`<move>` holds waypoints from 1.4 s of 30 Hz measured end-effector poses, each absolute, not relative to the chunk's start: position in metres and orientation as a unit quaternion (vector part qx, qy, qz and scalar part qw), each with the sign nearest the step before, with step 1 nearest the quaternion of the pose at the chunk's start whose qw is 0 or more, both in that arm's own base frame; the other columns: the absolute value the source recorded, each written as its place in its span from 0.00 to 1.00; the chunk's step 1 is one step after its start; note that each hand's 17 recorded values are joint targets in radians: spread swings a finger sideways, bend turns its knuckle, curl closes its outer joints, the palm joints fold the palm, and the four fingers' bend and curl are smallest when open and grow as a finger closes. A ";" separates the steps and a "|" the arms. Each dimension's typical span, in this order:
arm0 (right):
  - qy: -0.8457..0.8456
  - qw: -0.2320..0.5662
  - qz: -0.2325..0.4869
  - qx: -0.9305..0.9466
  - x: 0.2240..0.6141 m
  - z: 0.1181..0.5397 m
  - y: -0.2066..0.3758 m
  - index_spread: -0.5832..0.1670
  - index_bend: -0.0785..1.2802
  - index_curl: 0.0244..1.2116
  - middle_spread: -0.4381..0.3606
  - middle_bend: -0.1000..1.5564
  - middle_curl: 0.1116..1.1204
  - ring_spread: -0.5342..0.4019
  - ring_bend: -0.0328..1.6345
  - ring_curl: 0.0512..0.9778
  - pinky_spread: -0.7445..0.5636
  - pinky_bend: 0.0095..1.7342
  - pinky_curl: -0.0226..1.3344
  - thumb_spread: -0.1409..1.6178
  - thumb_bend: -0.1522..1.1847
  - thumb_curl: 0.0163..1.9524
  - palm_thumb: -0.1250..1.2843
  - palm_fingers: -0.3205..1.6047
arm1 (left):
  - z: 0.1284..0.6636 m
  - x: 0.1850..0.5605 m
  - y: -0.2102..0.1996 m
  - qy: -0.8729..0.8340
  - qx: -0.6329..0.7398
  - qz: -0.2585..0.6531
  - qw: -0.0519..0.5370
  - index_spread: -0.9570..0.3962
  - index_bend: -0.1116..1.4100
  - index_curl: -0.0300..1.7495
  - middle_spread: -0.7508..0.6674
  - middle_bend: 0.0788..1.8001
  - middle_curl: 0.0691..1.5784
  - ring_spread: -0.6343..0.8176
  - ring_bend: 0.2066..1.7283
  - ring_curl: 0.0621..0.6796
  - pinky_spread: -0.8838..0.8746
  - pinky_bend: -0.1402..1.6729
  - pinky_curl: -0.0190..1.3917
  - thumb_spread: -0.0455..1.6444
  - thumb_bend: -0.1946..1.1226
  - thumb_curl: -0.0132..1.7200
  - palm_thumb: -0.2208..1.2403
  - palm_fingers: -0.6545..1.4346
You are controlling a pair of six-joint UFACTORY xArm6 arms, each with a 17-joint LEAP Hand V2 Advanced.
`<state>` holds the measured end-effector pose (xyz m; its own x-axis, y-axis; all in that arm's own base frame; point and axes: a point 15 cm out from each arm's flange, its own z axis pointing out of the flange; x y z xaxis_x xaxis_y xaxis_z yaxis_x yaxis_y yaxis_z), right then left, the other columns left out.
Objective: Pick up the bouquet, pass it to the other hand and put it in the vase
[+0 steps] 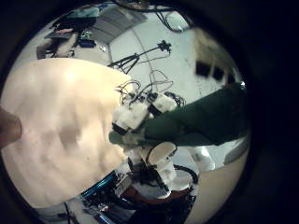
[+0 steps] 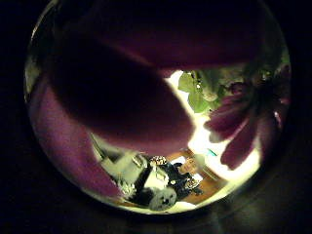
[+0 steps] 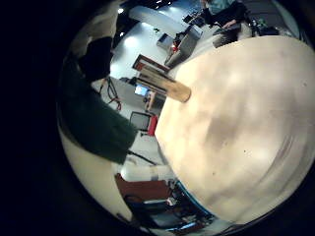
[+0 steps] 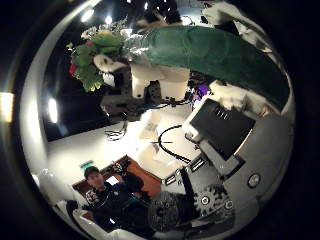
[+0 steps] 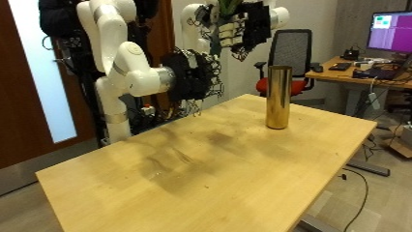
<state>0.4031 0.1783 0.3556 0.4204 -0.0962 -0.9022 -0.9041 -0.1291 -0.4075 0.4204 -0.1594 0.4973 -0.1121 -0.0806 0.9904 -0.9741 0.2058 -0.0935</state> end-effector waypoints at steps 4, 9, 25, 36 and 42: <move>0.387 0.535 0.380 -0.648 0.402 0.353 0.178 0.32 0.32 0.75 0.30 0.63 0.63 0.27 0.80 0.55 0.19 0.62 0.61 0.51 0.09 0.35 0.71 0.48 | 0.499 0.425 -0.155 -0.592 0.444 0.465 0.486 0.46 0.31 0.22 0.16 0.46 0.53 0.12 0.73 0.73 0.15 0.74 0.44 0.54 0.18 0.25 0.77 0.86; 0.389 0.533 0.390 -0.643 0.402 0.349 0.178 0.32 0.19 0.63 0.36 0.43 0.50 0.33 0.69 0.49 0.26 0.55 0.58 0.58 0.09 0.31 0.67 0.17 | 0.500 0.425 -0.154 -0.597 0.441 0.470 0.477 0.36 0.39 0.29 0.13 0.50 0.60 0.13 0.76 0.78 0.16 0.77 0.46 0.50 0.15 0.29 0.85 0.84; 0.405 0.539 0.388 -0.629 0.407 0.344 0.164 0.20 0.14 0.13 0.78 0.15 0.15 0.83 0.28 0.20 0.90 0.33 0.31 0.62 0.09 0.18 0.50 0.10 | 0.532 0.429 -0.130 -0.608 0.450 0.518 0.400 0.20 0.36 0.56 0.12 0.55 0.69 0.15 0.82 0.85 0.19 0.80 0.48 0.31 0.13 0.41 0.93 0.78; 0.405 0.540 0.391 -0.625 0.409 0.342 0.165 0.23 0.16 0.12 0.78 0.16 0.12 0.82 0.26 0.21 0.90 0.32 0.27 0.62 0.09 0.17 0.49 0.13 | 0.583 0.431 -0.081 -0.598 0.466 0.563 0.329 0.16 0.32 0.73 0.13 0.56 0.70 0.16 0.84 0.87 0.20 0.79 0.50 0.20 0.13 0.48 0.95 0.78; 0.403 0.541 0.394 -0.625 0.407 0.343 0.166 0.25 0.16 0.13 0.78 0.16 0.12 0.82 0.26 0.21 0.90 0.32 0.26 0.62 0.09 0.16 0.48 0.13 | 0.608 0.423 -0.049 -0.596 0.477 0.577 0.291 0.16 0.30 0.79 0.12 0.56 0.70 0.16 0.84 0.87 0.21 0.78 0.51 0.18 0.13 0.50 0.94 0.79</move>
